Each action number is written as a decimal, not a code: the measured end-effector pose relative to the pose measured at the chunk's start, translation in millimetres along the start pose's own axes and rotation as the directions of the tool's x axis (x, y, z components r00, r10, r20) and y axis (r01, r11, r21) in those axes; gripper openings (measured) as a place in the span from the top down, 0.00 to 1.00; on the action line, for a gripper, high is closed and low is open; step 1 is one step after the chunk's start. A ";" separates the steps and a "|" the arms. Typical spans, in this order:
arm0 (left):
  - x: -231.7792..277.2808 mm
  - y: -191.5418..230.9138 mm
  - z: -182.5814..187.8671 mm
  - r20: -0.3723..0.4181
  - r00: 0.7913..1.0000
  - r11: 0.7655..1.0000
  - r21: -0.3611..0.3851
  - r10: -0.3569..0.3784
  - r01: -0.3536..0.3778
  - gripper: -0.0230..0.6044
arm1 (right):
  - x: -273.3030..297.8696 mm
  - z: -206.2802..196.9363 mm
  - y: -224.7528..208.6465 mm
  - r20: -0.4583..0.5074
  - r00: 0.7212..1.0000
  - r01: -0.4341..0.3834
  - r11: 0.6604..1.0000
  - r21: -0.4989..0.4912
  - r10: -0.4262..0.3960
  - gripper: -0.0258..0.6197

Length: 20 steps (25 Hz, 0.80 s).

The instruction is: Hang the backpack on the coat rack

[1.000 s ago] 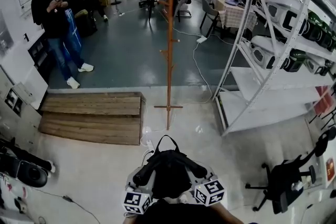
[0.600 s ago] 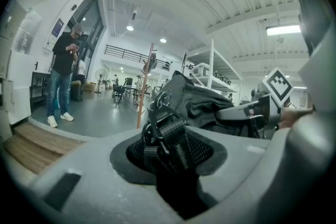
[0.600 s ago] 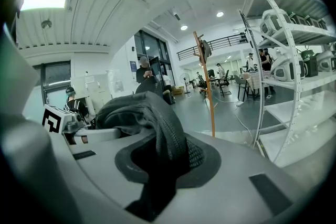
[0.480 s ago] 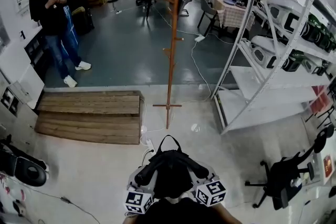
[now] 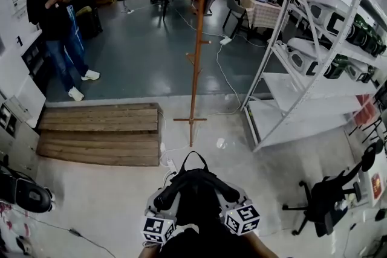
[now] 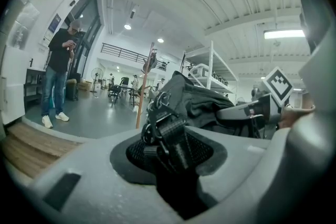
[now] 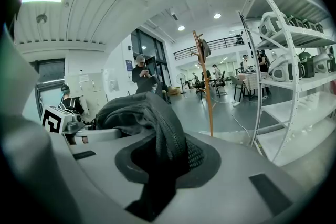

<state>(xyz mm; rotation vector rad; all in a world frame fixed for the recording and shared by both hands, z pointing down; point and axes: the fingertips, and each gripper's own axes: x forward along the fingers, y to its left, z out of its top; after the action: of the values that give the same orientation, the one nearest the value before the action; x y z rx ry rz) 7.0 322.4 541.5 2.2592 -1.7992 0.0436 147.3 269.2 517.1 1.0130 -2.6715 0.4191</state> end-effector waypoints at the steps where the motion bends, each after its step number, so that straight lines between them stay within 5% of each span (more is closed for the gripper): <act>1: 3.4 3.5 0.6 -0.004 1.000 1.000 -0.005 0.005 -0.005 0.72 | 4.6 1.4 -1.4 -0.001 1.000 -0.003 1.000 0.001 0.003 0.85; 20: 155.3 72.3 22.1 -0.051 0.994 0.995 -0.005 0.099 -0.100 0.72 | 143.2 54.6 -105.0 -0.017 0.994 -0.106 0.994 0.006 0.106 0.86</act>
<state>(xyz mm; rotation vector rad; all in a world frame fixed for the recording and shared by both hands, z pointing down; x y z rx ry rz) -28.9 154.5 560.8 2.1423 -1.8809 0.1115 107.1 88.5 532.6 0.8673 -2.7179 0.4542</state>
